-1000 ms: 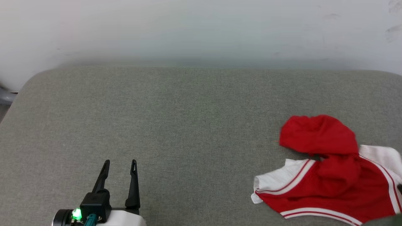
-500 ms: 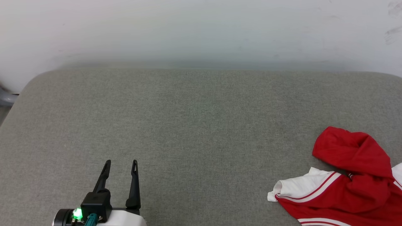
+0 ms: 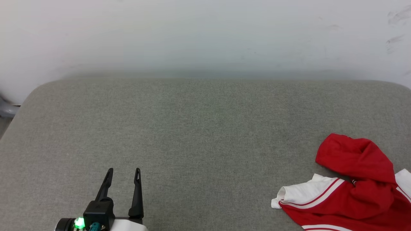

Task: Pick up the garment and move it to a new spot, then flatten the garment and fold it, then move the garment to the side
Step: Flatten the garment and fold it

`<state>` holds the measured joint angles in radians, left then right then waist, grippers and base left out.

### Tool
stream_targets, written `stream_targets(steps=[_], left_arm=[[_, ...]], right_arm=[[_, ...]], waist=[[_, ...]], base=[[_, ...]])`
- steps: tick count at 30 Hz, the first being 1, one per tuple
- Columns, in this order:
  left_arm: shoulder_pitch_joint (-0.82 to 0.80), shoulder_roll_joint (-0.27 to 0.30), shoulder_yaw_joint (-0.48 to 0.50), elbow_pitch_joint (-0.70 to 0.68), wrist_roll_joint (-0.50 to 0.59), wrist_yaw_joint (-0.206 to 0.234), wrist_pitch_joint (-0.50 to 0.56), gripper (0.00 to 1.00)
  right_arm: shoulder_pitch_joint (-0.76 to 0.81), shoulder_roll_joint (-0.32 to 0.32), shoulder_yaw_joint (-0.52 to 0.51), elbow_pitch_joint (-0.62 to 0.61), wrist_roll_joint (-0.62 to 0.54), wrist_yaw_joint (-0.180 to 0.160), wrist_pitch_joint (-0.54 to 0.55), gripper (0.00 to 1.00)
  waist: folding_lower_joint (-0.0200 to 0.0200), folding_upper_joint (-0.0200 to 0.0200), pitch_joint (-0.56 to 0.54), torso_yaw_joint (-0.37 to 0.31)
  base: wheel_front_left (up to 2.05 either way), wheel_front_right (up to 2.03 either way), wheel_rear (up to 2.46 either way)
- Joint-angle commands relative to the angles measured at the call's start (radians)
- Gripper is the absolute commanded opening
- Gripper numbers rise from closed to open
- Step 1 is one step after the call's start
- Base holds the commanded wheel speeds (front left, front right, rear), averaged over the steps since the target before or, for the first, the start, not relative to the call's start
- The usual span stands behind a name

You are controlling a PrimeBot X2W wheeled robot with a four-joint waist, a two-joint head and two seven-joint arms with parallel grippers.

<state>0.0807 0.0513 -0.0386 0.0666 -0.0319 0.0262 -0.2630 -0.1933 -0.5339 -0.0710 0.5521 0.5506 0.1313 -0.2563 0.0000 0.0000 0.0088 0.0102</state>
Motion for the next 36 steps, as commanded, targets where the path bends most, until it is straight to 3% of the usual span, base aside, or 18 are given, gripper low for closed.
stream_targets(steps=[1, 6, 10, 17, 29, 36], left_arm=[[0.015, -0.001, -0.002, -0.004, 0.003, -0.002, -0.003, 1.00], [0.020, -0.001, -0.004, -0.007, 0.003, 0.000, -0.003, 1.00], [0.022, -0.001, -0.007, -0.007, 0.003, 0.001, -0.003, 1.00], [0.019, -0.001, -0.012, -0.008, 0.001, 0.003, -0.003, 1.00], [0.000, -0.001, -0.018, -0.010, -0.001, 0.005, -0.003, 1.00], [-0.031, -0.001, -0.029, -0.012, -0.003, 0.002, -0.003, 1.00]], right_arm=[[0.039, 0.041, -0.024, -0.104, -0.049, -0.001, 0.017, 1.00], [0.111, 0.109, -0.029, -0.420, -0.128, -0.001, 0.159, 1.00], [0.157, 0.125, -0.014, -0.634, -0.142, -0.001, 0.299, 1.00], [0.208, 0.095, 0.043, -0.815, -0.112, -0.001, 0.494, 1.00], [0.266, -0.138, 0.349, -0.895, 0.069, -0.001, 0.915, 1.00], [0.163, -0.196, 0.503, -0.807, 0.075, -0.001, 0.981, 1.00]], waist=[[0.0000, 0.0000, -0.007, 0.003], [0.0000, 0.0000, -0.015, 0.006], [0.0000, 0.0000, -0.017, 0.008], [0.0000, 0.0000, -0.016, 0.014], [0.0000, 0.0000, 0.012, 0.026], [0.0000, 0.0000, 0.061, 0.047]], base=[[0.00, 0.00, 0.00], [0.00, 0.00, 0.00], [0.00, 0.00, 0.00], [0.00, 0.00, 0.00], [0.00, 0.00, 0.00], [0.00, 0.00, 0.00]])
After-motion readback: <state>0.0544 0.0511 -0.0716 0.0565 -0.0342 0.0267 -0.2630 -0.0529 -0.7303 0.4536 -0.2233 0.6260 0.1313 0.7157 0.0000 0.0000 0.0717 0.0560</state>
